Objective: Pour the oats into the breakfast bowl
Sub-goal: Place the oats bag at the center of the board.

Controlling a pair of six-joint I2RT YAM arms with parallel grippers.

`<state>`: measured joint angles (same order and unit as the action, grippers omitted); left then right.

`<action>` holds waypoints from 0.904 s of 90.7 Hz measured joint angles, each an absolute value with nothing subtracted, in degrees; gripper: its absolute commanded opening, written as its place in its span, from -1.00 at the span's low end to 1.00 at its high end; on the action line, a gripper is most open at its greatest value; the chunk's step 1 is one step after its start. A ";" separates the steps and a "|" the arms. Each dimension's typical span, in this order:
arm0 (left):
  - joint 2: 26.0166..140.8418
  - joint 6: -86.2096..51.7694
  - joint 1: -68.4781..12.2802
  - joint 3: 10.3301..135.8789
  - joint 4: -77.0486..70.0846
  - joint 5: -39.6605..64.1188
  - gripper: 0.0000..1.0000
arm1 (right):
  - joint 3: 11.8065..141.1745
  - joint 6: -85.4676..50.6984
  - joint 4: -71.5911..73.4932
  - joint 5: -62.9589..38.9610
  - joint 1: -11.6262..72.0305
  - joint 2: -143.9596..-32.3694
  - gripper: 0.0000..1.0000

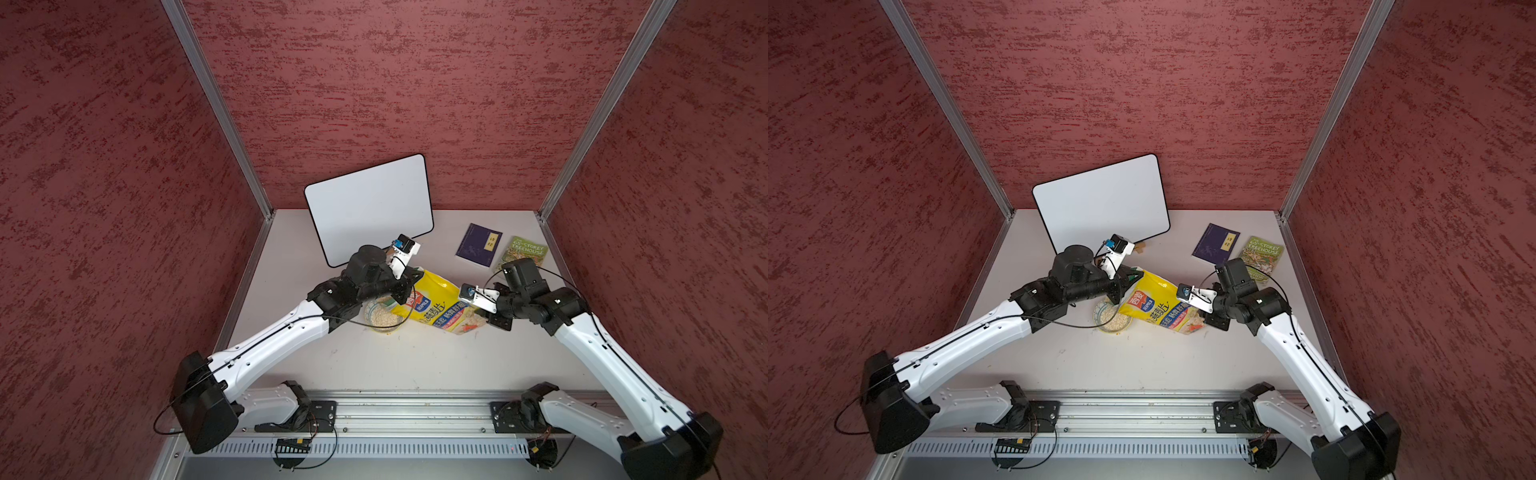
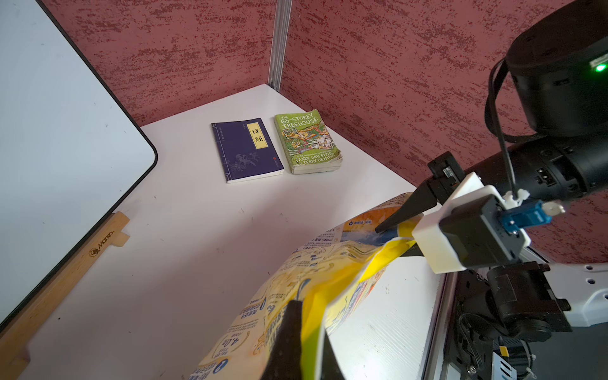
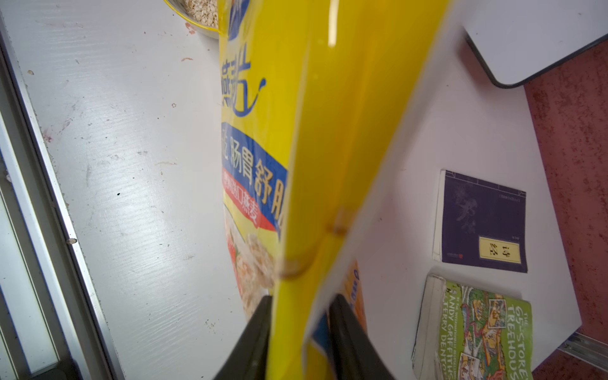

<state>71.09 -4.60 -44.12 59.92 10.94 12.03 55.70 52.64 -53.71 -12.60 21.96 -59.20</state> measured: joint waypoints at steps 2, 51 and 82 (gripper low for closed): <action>71.09 -4.60 -44.10 59.92 10.85 11.90 -1.00 | 55.79 52.64 -53.74 -12.82 21.91 -59.20 -0.12; 71.18 -4.58 -44.40 59.92 9.91 11.51 -1.00 | 64.45 44.77 -45.10 -31.09 26.15 -60.42 0.70; 71.20 -4.58 -45.39 59.99 9.80 11.33 -1.00 | 63.94 36.16 -31.40 -29.50 33.34 -66.54 0.15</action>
